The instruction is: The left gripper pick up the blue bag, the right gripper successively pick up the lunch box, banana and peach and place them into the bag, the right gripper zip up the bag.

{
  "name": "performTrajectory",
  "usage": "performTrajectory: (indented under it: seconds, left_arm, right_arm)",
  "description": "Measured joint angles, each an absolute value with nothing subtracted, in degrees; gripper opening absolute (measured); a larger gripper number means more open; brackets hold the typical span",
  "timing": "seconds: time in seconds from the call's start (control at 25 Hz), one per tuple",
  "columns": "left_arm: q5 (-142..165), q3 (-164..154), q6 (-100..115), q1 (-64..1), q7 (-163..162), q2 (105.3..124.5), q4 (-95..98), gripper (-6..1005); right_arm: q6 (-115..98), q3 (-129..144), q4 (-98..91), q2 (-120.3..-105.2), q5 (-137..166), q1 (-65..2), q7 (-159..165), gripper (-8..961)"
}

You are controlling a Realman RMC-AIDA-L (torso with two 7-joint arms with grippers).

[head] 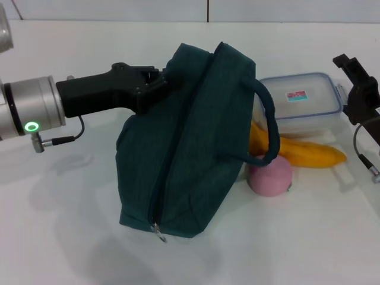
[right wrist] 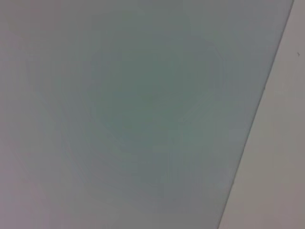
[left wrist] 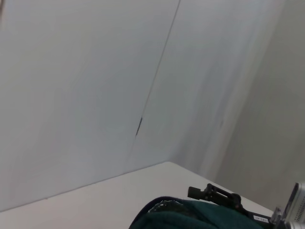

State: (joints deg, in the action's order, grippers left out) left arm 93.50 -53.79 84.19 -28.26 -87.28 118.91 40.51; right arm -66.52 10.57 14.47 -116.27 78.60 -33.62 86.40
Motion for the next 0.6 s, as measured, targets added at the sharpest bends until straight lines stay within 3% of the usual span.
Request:
performTrajectory:
  seconds: [0.6]
  left_arm:
    - [93.9,-53.8,83.8,-28.6,-87.3,118.91,40.5,115]
  right_arm:
    - [-66.0,10.4,15.2,-116.27,78.6,-33.1,86.3,803]
